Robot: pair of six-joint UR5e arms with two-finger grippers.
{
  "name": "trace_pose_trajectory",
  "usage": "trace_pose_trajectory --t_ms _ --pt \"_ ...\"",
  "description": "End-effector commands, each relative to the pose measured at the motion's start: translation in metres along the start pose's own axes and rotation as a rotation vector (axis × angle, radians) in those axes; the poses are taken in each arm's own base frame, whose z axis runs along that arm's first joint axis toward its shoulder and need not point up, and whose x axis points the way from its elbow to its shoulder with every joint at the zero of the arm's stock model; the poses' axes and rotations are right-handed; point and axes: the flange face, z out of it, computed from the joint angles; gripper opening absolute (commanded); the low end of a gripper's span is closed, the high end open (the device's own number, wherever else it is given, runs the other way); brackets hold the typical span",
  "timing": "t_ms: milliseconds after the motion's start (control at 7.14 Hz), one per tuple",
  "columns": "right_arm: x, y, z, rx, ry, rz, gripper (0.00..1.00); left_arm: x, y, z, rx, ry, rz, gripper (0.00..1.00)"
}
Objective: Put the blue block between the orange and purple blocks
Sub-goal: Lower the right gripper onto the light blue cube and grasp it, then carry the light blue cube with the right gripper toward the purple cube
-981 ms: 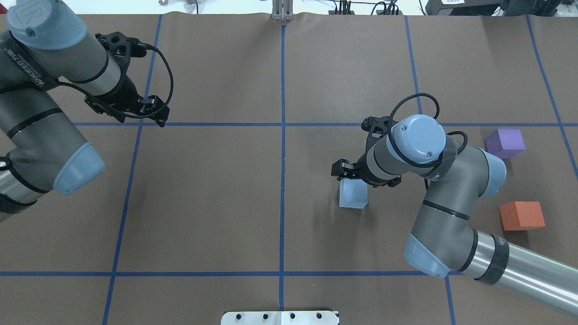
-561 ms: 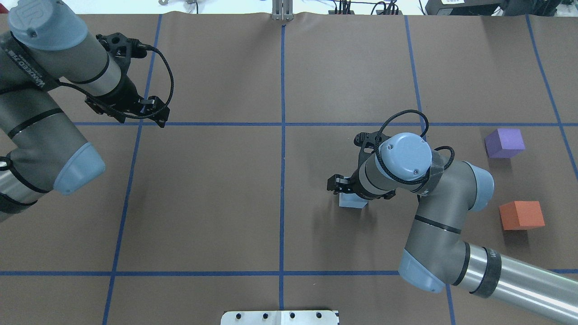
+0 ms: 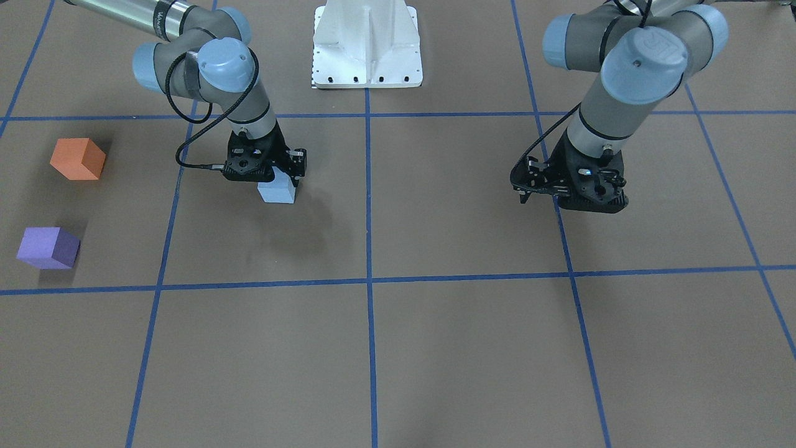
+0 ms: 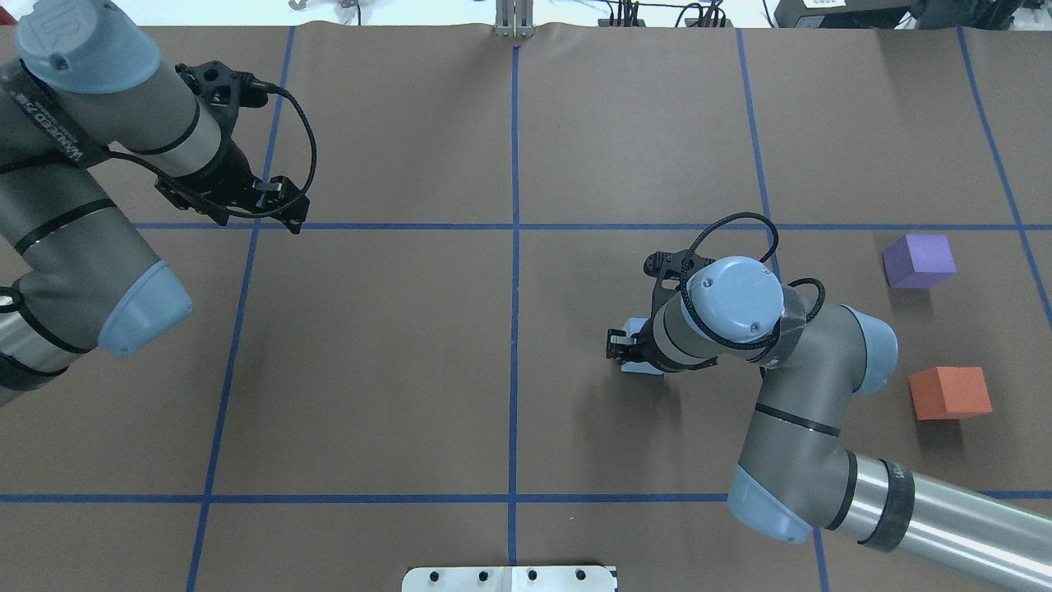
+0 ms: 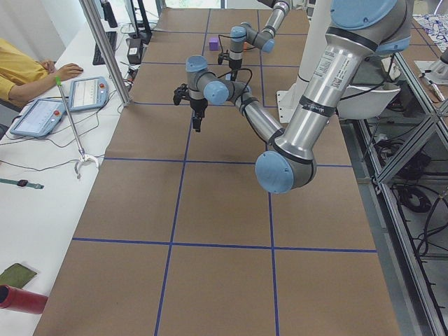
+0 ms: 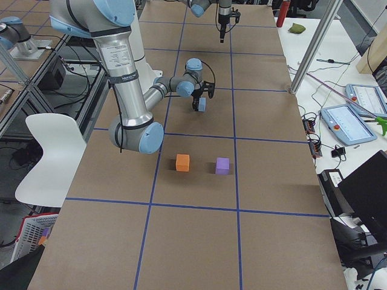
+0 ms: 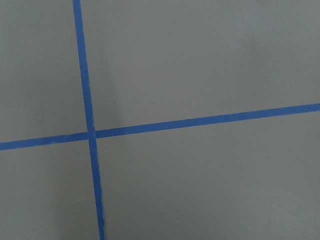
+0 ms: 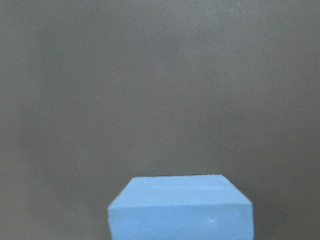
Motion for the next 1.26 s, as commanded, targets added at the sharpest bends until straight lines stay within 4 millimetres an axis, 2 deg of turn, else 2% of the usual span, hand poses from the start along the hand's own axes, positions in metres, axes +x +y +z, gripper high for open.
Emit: trace_pose_trajectory --t_ms 0,140,280,561,701,841,981,1121 --pt "0.019 -0.052 -0.064 0.014 -0.077 0.065 0.0 0.002 0.0 -0.002 0.003 0.004 -0.017 1.0" --pt "0.065 -0.072 -0.08 0.027 -0.054 0.11 0.0 0.002 0.0 -0.002 0.002 0.003 -0.019 1.0" --pt "0.118 -0.084 -0.085 0.043 -0.014 0.125 0.0 0.003 0.002 -0.004 0.005 0.007 -0.035 1.0" --pt "0.241 -0.105 -0.098 0.027 0.066 0.073 0.0 0.013 0.002 -0.014 0.019 0.025 -0.075 1.0" --pt "0.316 -0.096 -0.1 0.022 0.068 0.033 0.0 0.017 0.004 -0.021 0.028 0.035 -0.094 1.0" --pt "0.359 -0.077 -0.098 0.023 0.026 0.016 0.0 0.02 0.006 -0.025 0.034 0.041 -0.091 1.0" --pt "0.38 -0.063 -0.096 -0.009 0.027 0.051 0.0 0.02 0.007 -0.029 0.038 0.045 -0.091 1.0" --pt "0.391 -0.062 -0.087 -0.023 0.046 0.067 0.0 0.02 0.01 -0.03 0.041 0.047 -0.087 1.0"
